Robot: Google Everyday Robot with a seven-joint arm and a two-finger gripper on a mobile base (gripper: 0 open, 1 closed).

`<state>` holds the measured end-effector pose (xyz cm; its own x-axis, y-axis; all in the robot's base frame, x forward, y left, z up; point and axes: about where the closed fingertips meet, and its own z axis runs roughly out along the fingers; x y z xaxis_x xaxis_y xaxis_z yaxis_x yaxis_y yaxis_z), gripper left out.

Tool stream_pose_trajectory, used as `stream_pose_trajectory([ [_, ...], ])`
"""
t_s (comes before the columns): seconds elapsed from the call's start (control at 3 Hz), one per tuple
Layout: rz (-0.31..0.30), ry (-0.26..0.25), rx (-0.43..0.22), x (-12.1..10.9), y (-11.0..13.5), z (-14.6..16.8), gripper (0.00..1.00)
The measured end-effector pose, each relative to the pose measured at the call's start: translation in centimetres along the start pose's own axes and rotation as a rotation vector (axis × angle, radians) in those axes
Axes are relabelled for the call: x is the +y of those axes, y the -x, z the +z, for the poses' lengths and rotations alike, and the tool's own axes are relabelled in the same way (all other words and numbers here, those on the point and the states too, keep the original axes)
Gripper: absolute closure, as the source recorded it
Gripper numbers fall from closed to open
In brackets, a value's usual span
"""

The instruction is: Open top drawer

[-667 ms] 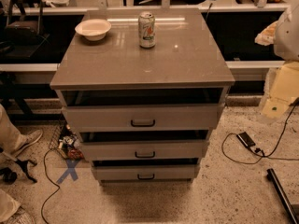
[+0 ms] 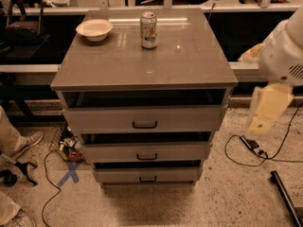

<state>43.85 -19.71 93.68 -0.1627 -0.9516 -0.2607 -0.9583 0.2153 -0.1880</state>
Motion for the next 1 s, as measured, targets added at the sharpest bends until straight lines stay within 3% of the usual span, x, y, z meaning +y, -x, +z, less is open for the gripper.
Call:
stream_pose_trajectory([
  [0.67, -0.135, 0.192, -0.193, 4.4, 6.6, 15.3, 0.0],
  [1.0, -0.144, 0.195, -0.179, 4.3, 6.6, 16.3, 0.0],
])
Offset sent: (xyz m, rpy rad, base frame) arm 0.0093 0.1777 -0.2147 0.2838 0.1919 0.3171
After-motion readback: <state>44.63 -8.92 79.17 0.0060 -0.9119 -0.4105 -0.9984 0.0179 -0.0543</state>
